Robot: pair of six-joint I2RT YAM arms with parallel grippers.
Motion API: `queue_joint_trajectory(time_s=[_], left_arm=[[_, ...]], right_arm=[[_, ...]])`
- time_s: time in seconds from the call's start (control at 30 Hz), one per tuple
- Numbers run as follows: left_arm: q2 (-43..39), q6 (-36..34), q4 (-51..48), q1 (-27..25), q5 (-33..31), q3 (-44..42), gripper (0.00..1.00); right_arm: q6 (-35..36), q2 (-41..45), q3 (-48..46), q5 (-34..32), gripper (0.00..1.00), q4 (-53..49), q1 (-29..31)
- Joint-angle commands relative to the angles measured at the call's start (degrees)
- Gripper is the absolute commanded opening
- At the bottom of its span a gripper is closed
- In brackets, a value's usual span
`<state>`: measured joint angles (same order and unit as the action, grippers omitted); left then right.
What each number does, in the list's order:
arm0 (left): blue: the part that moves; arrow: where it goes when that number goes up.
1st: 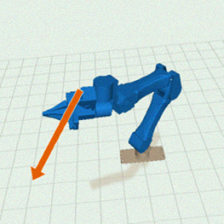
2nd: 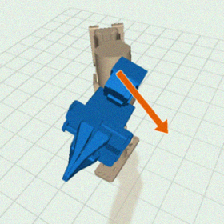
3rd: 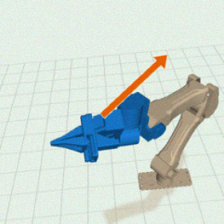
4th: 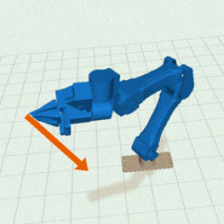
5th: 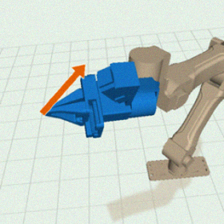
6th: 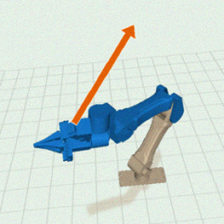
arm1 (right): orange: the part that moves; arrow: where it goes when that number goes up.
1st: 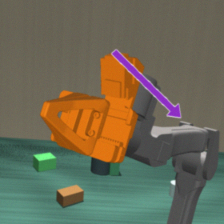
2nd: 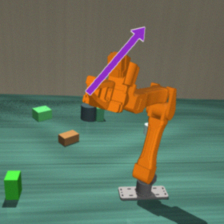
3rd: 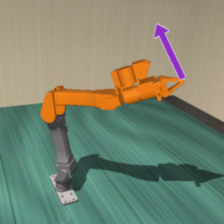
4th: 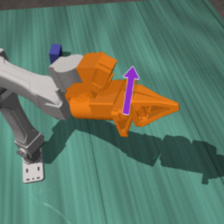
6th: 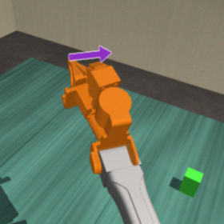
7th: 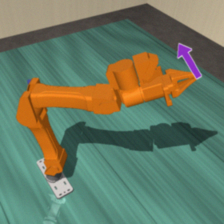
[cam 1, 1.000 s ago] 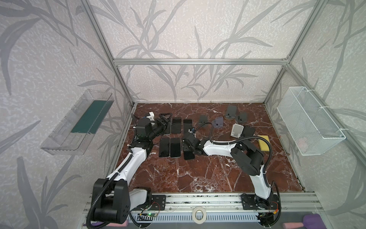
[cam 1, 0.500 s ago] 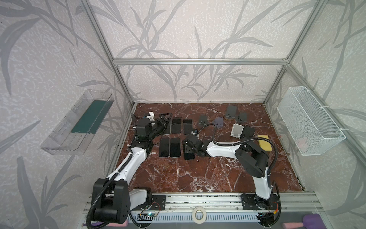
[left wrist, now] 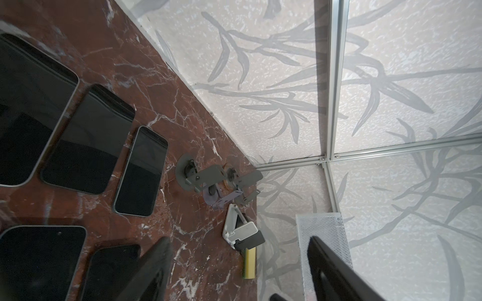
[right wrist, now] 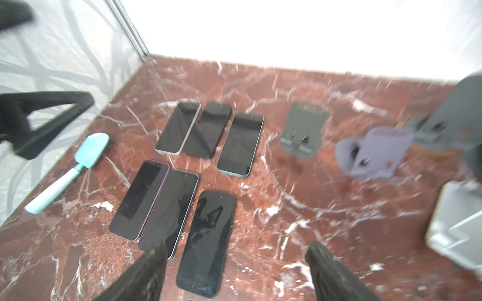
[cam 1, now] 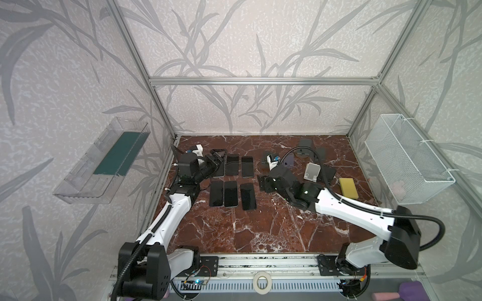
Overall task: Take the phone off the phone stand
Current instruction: 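Raise the right gripper off the phone while the left arm draws back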
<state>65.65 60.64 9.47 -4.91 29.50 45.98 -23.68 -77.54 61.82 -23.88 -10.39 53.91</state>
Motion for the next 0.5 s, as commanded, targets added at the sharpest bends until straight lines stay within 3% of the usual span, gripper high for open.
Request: queue_joint_trajectory(time_s=[0.0, 0.07, 0.1, 0.23, 0.27, 0.4, 0.47], left_arm=[[-4.23, -11.70, -9.09, -1.56, -5.07, 4.87, 0.82], [-5.77, -17.90, -13.67, -2.95, -8.80, 7.09, 0.82], [-6.51, -20.56, -15.34, -3.76, -10.94, 7.66, 0.82], [-9.62, -31.43, -18.08, -8.35, -24.42, 7.69, 0.82], [-10.38, -32.48, -17.57, -9.51, -28.16, 6.84, 0.99], [-12.52, -38.65, -13.57, -11.29, -33.78, 2.65, 0.99], [-13.48, -38.73, -17.25, -11.61, -38.08, 3.62, 0.99]], right_arm=[[10.50, 7.43, -4.86, -3.48, 0.88, 1.17, -0.25], [15.07, 12.79, -8.77, -4.65, 0.90, 4.48, -0.21], [17.34, 14.96, -10.50, -4.67, 0.98, 6.12, -0.21], [21.58, 23.07, -21.52, -11.74, 0.99, 19.01, -0.23], [24.37, 25.01, -24.86, -12.22, 0.99, 22.83, -0.21], [29.21, 28.84, -33.74, -15.64, 0.99, 32.02, -0.21], [31.17, 29.20, -39.77, -13.21, 0.99, 40.45, -0.21]])
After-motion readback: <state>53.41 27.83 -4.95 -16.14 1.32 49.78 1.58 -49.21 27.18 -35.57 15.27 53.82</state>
